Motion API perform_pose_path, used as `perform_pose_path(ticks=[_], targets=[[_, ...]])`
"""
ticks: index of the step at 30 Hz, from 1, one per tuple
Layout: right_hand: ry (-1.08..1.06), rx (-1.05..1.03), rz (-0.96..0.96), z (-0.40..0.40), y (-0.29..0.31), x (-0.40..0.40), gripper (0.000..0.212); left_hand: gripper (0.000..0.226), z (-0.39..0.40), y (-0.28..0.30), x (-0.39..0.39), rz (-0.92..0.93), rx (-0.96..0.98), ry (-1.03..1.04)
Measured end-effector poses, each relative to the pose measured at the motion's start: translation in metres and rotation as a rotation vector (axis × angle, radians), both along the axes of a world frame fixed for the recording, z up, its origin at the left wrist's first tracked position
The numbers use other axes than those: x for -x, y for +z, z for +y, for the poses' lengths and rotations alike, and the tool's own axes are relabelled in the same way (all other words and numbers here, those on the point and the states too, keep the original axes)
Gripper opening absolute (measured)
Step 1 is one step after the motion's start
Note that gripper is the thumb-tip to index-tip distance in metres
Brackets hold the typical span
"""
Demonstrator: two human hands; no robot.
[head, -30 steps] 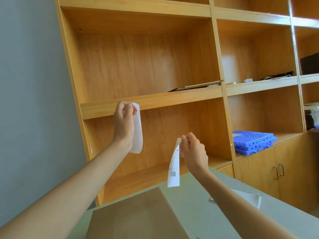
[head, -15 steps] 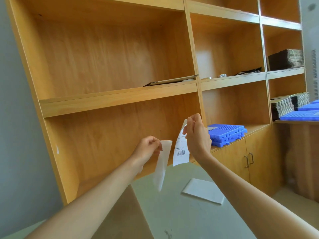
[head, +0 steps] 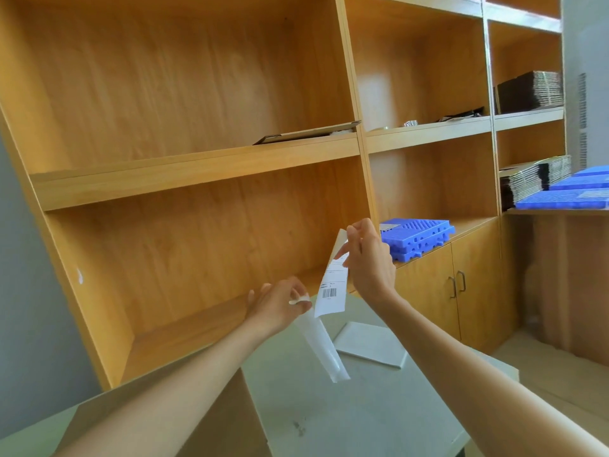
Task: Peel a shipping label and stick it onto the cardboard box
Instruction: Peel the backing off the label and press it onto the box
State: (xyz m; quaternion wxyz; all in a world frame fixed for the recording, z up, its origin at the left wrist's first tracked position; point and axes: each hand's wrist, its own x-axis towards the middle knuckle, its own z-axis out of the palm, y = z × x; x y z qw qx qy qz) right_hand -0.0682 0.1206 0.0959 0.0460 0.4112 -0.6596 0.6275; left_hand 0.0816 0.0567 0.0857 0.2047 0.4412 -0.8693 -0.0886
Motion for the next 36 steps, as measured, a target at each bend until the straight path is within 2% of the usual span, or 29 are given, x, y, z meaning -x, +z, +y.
perform_pose_path(ticks=[4, 7, 13, 17, 22, 26, 27, 31, 33, 36], targets=[[-0.025, -0.028, 0.039, 0.001, -0.001, -0.001, 0.022, 0.052, -0.001, -0.003, -0.002, 0.021, 0.198, 0.014], [-0.018, -0.055, 0.054, -0.001, -0.003, -0.003, 0.022, 0.052, -0.004, -0.006, -0.005, 0.067, 0.305, -0.055], [0.059, -0.081, 0.104, -0.002, -0.007, -0.02, 0.023, 0.056, 0.01, 0.008, -0.013, 0.307, 0.516, -0.266], [0.096, -0.063, 0.178, -0.002, -0.001, -0.036, 0.024, 0.055, 0.015, 0.019, -0.019, 0.308, 0.458, -0.264], [0.163, -0.036, 0.27, -0.003, 0.008, -0.057, 0.025, 0.023, 0.016, 0.028, -0.027, 0.379, 0.399, -0.16], [0.215, 0.018, 0.311, -0.005, 0.011, -0.072, 0.05, 0.026, 0.015, 0.034, -0.048, 0.485, 0.381, -0.113], [0.223, 0.039, 0.316, -0.006, 0.011, -0.076, 0.05, 0.023, 0.012, 0.034, -0.054, 0.513, 0.373, -0.113], [0.166, 0.078, 0.379, -0.018, 0.011, -0.092, 0.026, 0.013, 0.0, 0.04, -0.086, 0.647, 0.324, -0.12], [0.184, 0.044, 0.312, -0.026, 0.012, -0.1, 0.037, 0.011, -0.002, 0.045, -0.101, 0.708, 0.291, -0.119], [0.418, -0.053, 0.017, -0.036, 0.018, -0.123, 0.054, 0.008, -0.003, 0.05, -0.129, 0.773, 0.155, -0.1]])
